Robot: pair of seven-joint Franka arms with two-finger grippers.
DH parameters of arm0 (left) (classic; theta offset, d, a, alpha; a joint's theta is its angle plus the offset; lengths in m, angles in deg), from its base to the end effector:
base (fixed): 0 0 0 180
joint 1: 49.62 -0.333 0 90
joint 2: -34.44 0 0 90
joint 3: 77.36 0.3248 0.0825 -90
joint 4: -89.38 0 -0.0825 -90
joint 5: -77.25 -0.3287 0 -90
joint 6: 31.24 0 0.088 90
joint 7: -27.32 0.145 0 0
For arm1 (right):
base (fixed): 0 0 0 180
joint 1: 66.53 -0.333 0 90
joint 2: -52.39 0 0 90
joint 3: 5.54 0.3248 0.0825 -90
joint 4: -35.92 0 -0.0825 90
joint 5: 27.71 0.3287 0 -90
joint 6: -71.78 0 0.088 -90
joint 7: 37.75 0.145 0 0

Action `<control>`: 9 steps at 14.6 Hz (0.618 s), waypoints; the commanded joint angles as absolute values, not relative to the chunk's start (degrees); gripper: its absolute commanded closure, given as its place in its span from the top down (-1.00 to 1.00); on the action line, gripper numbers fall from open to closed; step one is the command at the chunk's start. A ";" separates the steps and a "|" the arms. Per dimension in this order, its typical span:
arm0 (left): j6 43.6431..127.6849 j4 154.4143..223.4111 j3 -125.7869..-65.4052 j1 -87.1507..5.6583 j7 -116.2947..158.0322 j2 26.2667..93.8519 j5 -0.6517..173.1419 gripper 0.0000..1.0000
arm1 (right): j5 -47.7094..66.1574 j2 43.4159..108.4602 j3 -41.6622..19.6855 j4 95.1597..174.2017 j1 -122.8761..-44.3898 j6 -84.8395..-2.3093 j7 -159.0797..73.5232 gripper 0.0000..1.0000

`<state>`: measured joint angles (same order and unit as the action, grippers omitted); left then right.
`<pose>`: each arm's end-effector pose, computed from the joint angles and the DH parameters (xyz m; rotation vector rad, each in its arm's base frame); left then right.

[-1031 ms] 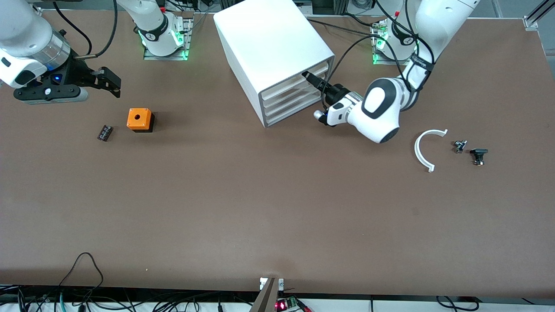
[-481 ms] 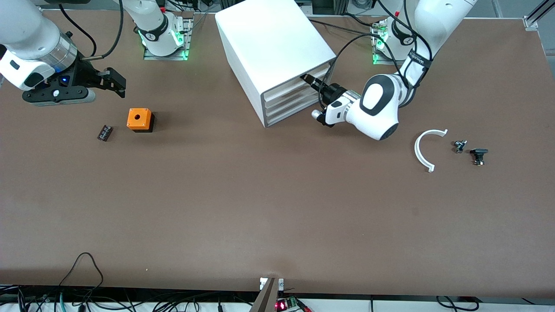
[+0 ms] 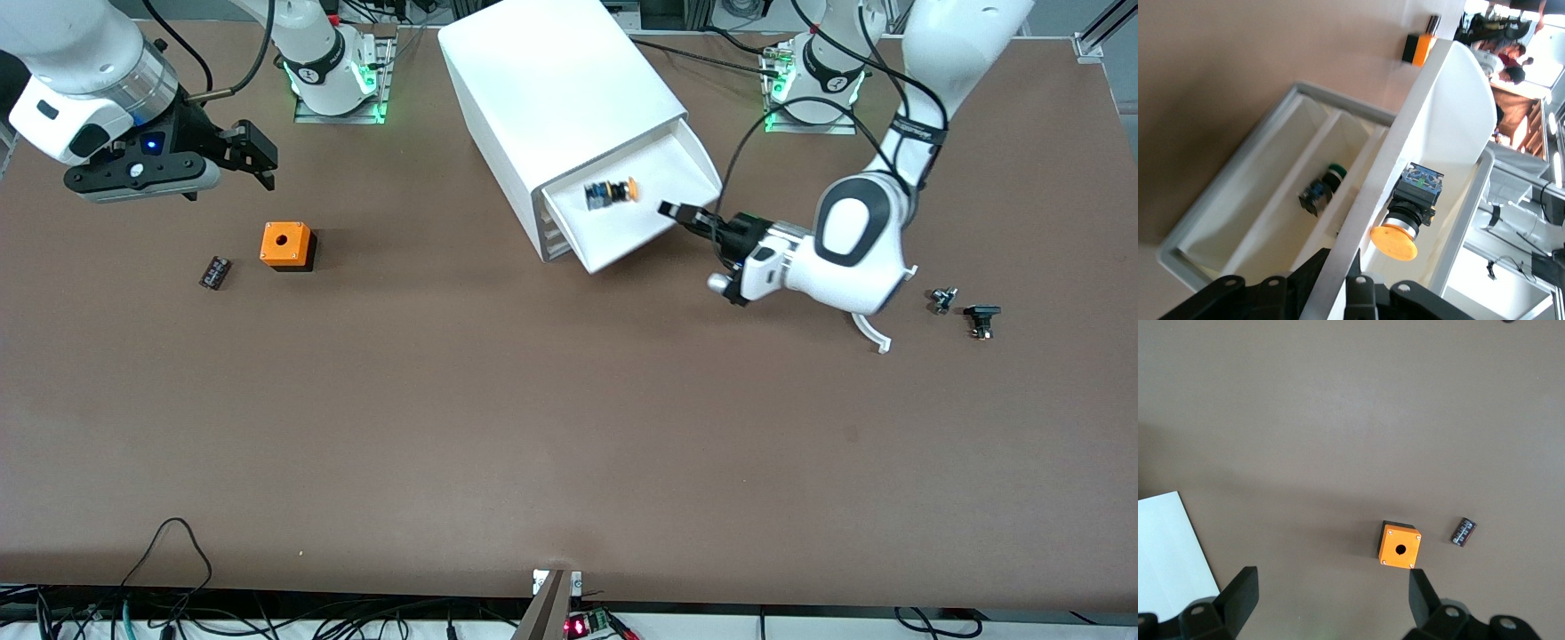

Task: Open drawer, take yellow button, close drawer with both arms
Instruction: 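Grasp the drawer handle with the left gripper and pull the drawer open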

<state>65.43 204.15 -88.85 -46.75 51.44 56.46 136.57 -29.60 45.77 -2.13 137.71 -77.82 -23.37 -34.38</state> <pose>0.4638 -0.2322 0.3096 1.9963 -0.1444 -0.6251 0.4528 0.1156 0.5727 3.0867 0.3102 0.0088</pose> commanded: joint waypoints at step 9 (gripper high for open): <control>77.29 200.38 -86.33 -49.97 49.91 52.47 135.17 1.00 | -28.50 65.64 -2.11 116.28 -95.97 -23.75 -36.60 1.00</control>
<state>75.03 200.01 -86.29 -48.76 50.90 55.70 136.51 -29.47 60.82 -1.50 123.85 -94.23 -24.72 -35.52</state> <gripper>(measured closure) 0.220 0.000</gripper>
